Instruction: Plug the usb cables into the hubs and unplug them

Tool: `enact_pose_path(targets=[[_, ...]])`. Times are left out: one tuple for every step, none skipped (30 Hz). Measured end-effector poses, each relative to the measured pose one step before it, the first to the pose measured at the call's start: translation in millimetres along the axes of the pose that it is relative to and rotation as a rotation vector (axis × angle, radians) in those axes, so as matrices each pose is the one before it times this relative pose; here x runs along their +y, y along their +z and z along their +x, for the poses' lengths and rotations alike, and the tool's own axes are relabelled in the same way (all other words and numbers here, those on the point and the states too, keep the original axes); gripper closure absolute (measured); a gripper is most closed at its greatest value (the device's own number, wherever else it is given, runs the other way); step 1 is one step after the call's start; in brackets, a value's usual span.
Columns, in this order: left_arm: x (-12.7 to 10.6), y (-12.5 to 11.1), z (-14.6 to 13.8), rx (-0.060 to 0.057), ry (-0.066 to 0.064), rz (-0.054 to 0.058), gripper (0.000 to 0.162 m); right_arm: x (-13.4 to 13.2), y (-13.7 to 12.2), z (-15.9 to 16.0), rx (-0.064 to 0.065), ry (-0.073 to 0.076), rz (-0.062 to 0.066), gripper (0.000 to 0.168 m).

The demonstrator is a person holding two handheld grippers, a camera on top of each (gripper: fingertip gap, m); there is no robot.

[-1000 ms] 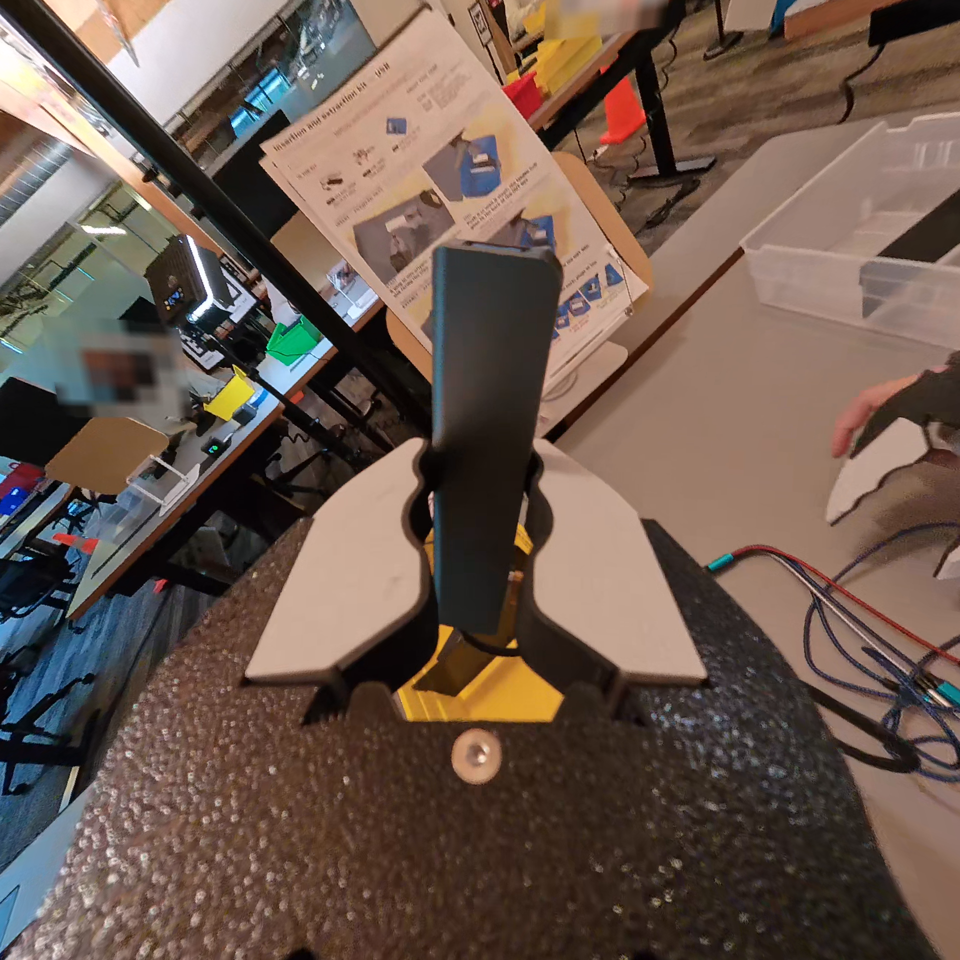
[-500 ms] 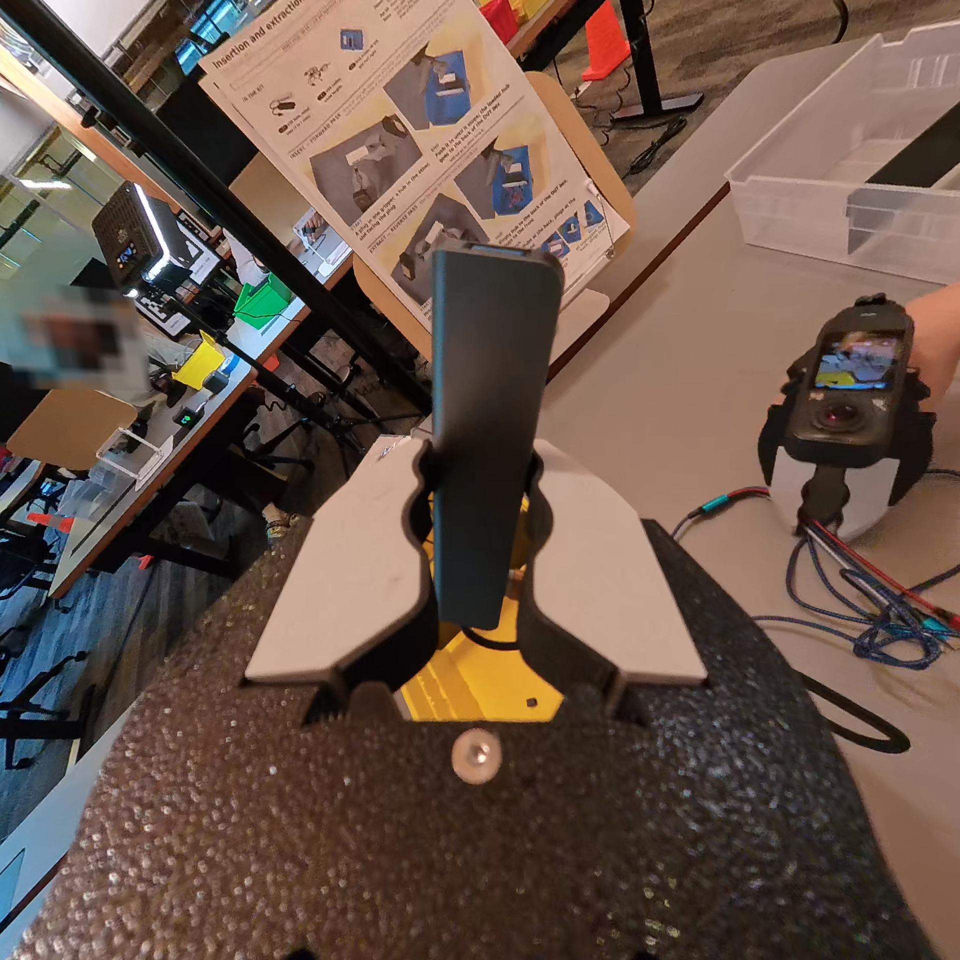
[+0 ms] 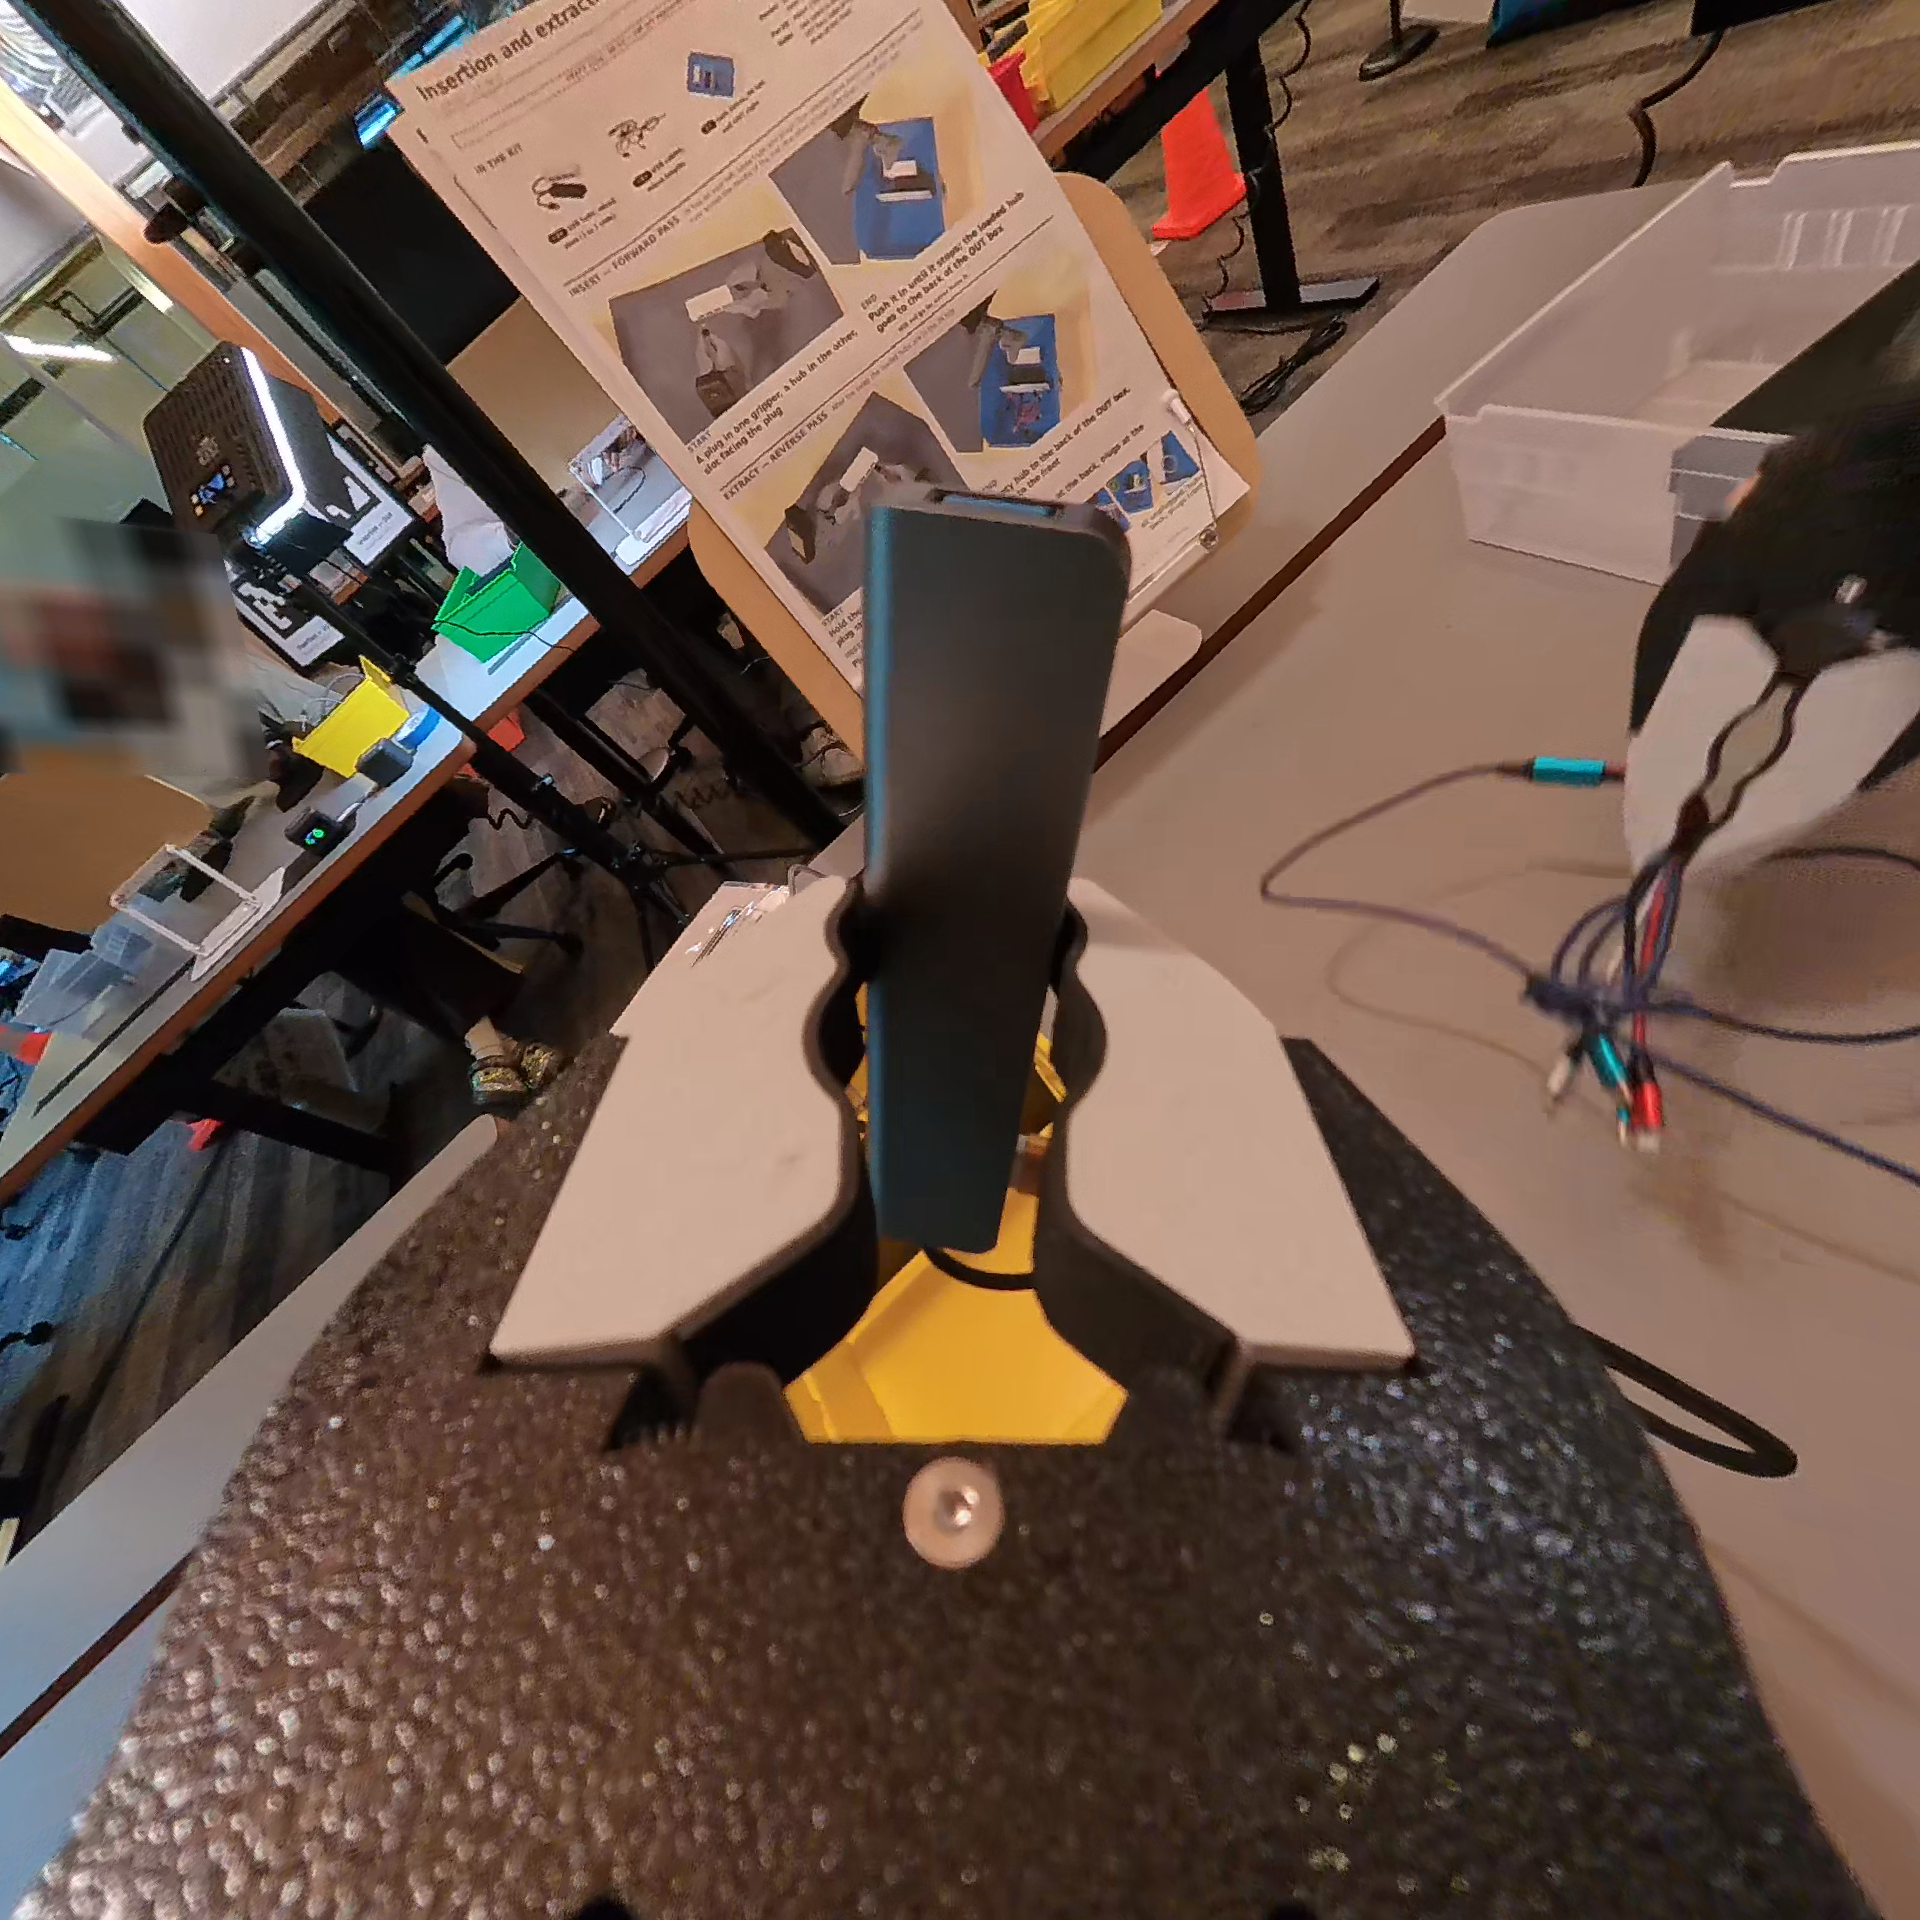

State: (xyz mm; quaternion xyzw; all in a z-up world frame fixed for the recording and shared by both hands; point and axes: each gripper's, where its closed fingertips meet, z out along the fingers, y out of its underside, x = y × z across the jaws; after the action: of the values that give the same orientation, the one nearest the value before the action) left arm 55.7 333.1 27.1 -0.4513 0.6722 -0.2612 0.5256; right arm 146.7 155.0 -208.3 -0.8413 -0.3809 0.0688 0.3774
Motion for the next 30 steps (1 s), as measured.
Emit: enact_pose_path(targets=[[1.15, -0.03, -1.19, -0.0044, -0.0069, 0.0021, 0.130, -8.08, -17.53, 7.56, 0.0403, 0.0088, 0.0509, 0.166], [0.78, -0.25, -1.31, -0.0050, -0.0070, 0.0032, 0.130, -8.93, -18.01, 7.30, 0.0290, 0.0170, 0.0494, 0.165], [0.50, -0.44, -1.43, -0.0055, -0.0064, 0.0041, 0.130, -11.06, -18.68, 9.28, 0.0407, 0.0090, 0.0574, 0.166], [0.22, -0.45, -1.34, -0.0053, -0.0056, 0.0048, 0.130, -12.30, -18.84, 9.23, 0.0355, 0.0035, 0.0580, 0.165], [0.15, -0.29, -1.15, -0.0044, -0.0049, 0.0054, 0.130, -12.98, -18.95, 9.27, 0.0286, 0.0088, 0.0505, 0.165], [0.35, -0.14, -0.88, -0.0019, -0.0047, 0.0043, 0.130, -14.75, -19.02, 11.65, 0.0470, -0.0019, 0.0530, 0.166], [0.56, 0.28, -0.24, 0.0009, -0.0050, 0.0018, 0.130, -14.07, -18.06, 10.36, 0.0307, 0.0004, 0.0399, 0.166], [0.78, 0.50, 0.00, 0.0013, -0.0046, 0.0012, 0.130, -14.68, -17.64, 11.03, 0.0333, 0.0003, 0.0398, 0.166], [0.69, 0.78, 0.37, 0.0012, -0.0038, 0.0012, 0.130, -15.02, -17.01, 11.39, 0.0380, -0.0089, 0.0428, 0.166], [0.74, 0.92, 0.69, 0.0026, -0.0026, 0.0004, 0.130, -13.71, -15.73, 9.96, 0.0234, -0.0024, 0.0322, 0.166], [0.51, 1.06, 1.12, 0.0038, -0.0016, 0.0005, 0.130, -14.60, -15.09, 11.96, 0.0427, -0.0094, 0.0385, 0.166], [0.26, 1.28, 1.30, 0.0039, -0.0013, 0.0013, 0.130, -13.46, -13.95, 10.39, 0.0303, -0.0064, 0.0270, 0.165], [-0.07, 1.44, 1.37, 0.0044, -0.0015, 0.0018, 0.130, -14.00, -13.53, 10.83, 0.0342, -0.0099, 0.0284, 0.166], [-0.25, 1.51, 1.56, 0.0058, -0.0010, 0.0019, 0.130, -14.63, -13.14, 11.30, 0.0351, -0.0140, 0.0305, 0.166], [-0.67, 1.57, 1.46, 0.0062, -0.0002, 0.0018, 0.130, -14.71, -12.65, 10.58, 0.0251, -0.0106, 0.0280, 0.165], [-1.06, 1.66, 1.28, 0.0051, 0.0009, 0.0017, 0.130, -17.07, -12.57, 13.22, 0.0455, -0.0162, 0.0397, 0.166], [-1.29, 1.50, 1.15, 0.0043, 0.0025, 0.0018, 0.130, -17.59, -11.52, 12.21, 0.0327, -0.0140, 0.0352, 0.166], [-1.58, 1.32, 0.92, 0.0033, 0.0034, 0.0019, 0.130, -18.31, -10.80, 11.51, 0.0250, -0.0110, 0.0311, 0.165], [-1.83, 1.24, 0.76, 0.0030, 0.0031, 0.0019, 0.130, -20.07, -10.25, 11.66, 0.0338, -0.0231, 0.0375, 0.165], [-1.91, 0.98, 0.74, 0.0029, 0.0028, 0.0025, 0.130, -19.29, -8.83, 8.45, 0.0111, -0.0152, 0.0269, 0.165], [-1.81, 0.95, 0.60, 0.0023, 0.0028, 0.0030, 0.130, -18.55, -8.05, 6.46, 0.0019, -0.0120, 0.0210, 0.165], [-1.60, 0.76, 0.56, 0.0013, 0.0023, 0.0024, 0.130, -17.27, -7.81, 5.82, 0.0066, -0.0202, 0.0180, 0.166], [-1.33, 0.75, 0.42, 0.0012, 0.0021, 0.0017, 0.130, -13.75, -7.36, 3.61, -0.0078, -0.0149, 0.0023, 0.165], [-0.98, 0.72, 0.31, 0.0014, 0.0015, 0.0015, 0.130, -10.47, -7.25, 3.31, -0.0070, -0.0166, -0.0076, 0.165], [-0.82, 0.79, 0.45, 0.0015, 0.0009, 0.0016, 0.130, -6.63, -7.43, 4.35, 0.0077, -0.0294, -0.0178, 0.165], [-0.55, 0.78, 0.36, 0.0019, 0.0009, 0.0008, 0.130, -2.40, -7.19, 4.52, 0.0144, -0.0289, -0.0279, 0.165], [-0.14, 1.13, 0.51, 0.0027, 0.0005, -0.0008, 0.130, 0.38, -6.59, 4.08, 0.0172, -0.0122, -0.0260, 0.165], [0.19, 1.21, 0.61, 0.0031, -0.0003, -0.0019, 0.130, 4.35, -5.83, 3.13, 0.0214, -0.0007, -0.0320, 0.166], [0.18, 1.21, 0.70, 0.0035, -0.0003, -0.0010, 0.130, 8.96, -4.92, 0.62, 0.0194, -0.0075, -0.0416, 0.166], [-0.19, 1.20, 0.85, 0.0035, -0.0005, 0.0007, 0.130, 12.11, -3.98, -2.09, 0.0155, -0.0035, -0.0380, 0.166]])
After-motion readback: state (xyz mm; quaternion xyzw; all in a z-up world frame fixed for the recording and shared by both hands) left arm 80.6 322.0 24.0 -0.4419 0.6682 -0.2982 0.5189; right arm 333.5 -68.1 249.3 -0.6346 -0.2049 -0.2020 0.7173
